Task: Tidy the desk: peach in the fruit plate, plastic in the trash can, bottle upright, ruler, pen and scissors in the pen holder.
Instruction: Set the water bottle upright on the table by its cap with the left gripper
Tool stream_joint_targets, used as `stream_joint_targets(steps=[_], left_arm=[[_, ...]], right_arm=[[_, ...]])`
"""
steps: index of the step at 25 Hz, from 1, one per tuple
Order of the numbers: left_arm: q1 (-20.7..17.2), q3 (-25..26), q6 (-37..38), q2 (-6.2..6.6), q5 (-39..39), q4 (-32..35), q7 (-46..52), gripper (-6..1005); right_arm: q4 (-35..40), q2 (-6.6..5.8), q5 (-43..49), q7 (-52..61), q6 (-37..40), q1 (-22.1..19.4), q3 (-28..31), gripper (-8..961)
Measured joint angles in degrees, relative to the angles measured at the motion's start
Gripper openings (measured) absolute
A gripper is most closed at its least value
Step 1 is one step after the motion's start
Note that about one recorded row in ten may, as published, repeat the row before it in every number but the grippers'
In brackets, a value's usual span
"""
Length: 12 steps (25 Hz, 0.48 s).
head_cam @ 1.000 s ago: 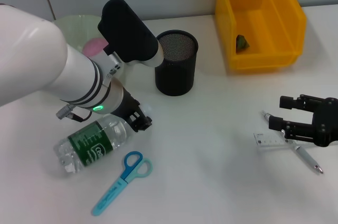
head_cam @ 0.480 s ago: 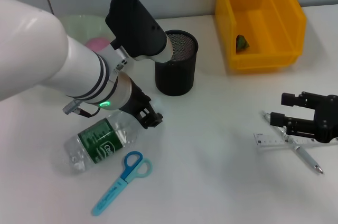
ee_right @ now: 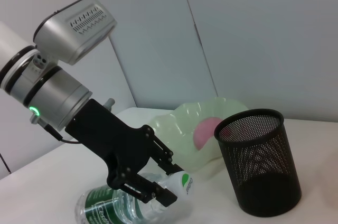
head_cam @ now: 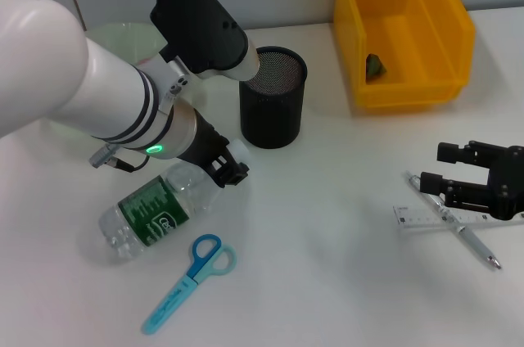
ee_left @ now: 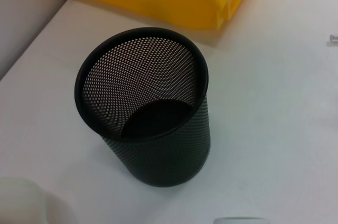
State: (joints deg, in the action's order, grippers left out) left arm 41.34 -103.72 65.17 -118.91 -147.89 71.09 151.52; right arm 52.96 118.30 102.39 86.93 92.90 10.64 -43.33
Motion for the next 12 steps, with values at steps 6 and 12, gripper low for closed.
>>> stream_joint_targets(steps=[6, 12], left_arm=[[-0.72, 0.36, 0.81, 0.14, -0.21, 1.67, 0.0, 441], [-1.97, 0.53, 1.66, 0.23, -0.22, 4.54, 0.0, 440]], right_arm=[[-0.04, 0.0, 0.0, 0.06, 0.0, 0.0, 0.0, 738], [-0.11, 0.0, 0.0, 0.08, 0.0, 0.07, 0.0, 738]])
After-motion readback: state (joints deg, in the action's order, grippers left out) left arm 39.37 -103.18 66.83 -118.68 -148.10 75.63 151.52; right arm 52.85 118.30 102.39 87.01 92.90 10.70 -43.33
